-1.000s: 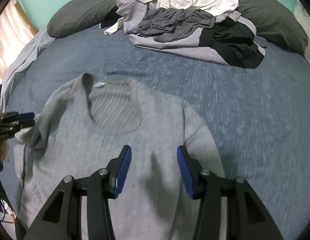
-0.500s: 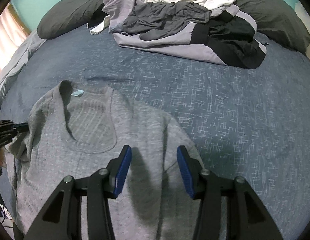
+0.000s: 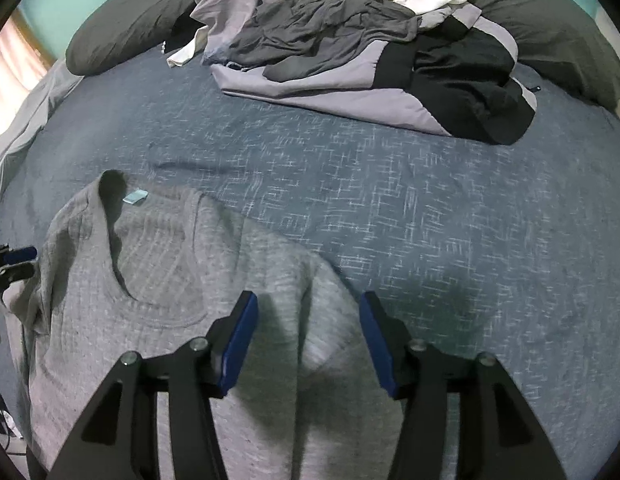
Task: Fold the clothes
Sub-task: 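Close the right tool on the collar while the left tool holds it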
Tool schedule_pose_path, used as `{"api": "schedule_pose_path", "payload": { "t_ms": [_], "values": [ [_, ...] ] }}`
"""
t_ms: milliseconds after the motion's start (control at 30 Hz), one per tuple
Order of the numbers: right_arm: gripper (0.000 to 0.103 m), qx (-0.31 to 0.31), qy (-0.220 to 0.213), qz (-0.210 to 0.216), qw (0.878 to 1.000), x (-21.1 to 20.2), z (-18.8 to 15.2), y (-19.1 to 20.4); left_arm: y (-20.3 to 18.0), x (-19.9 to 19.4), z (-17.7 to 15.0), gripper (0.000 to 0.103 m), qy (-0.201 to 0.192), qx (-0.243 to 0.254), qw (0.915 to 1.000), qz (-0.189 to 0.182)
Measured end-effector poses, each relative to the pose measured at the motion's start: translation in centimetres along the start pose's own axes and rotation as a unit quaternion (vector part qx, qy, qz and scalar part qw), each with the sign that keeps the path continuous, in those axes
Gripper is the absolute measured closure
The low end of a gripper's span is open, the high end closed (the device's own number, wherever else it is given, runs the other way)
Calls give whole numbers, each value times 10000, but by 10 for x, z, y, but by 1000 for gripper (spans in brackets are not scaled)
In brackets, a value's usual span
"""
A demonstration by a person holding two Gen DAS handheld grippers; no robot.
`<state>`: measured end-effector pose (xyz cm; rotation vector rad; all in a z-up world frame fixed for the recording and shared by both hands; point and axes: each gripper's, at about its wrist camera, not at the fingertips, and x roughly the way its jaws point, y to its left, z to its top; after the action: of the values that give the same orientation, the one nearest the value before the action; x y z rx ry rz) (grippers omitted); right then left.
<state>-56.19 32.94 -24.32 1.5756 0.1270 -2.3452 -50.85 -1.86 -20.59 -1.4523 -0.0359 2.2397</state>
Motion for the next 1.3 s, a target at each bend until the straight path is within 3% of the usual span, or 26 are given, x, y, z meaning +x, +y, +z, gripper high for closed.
{"api": "schedule_pose_path", "payload": {
  "t_ms": [233,300,367,833,1033,1100,1133,1233,1300],
  "values": [
    [49,-93,34,-12,10000,4,-3,2,3,34,10,42,212,-118,9996,171],
    [49,-97,43,-32,9999,6,-3,0,5,39,11,56,222,-124,9995,191],
    [49,-107,45,-44,9999,7,-3,-1,7,41,11,95,224,-80,9993,292],
    [49,-361,87,-195,9991,29,19,2,27,0,11,96,-179,120,9993,308],
    [49,-833,428,-124,9955,52,23,13,31,-10,10,96,-200,180,9994,223],
    [57,-879,514,-61,9948,57,21,13,35,-10,8,96,-188,149,9994,239],
    [72,-939,521,-20,9942,58,19,14,38,-10,6,96,-184,127,9994,262],
    [95,-1157,470,-65,9922,55,13,20,46,-10,3,96,-177,70,9993,330],
    [97,-1268,340,-100,9913,48,10,24,50,-13,2,96,-198,46,9991,373]
  ]
}}
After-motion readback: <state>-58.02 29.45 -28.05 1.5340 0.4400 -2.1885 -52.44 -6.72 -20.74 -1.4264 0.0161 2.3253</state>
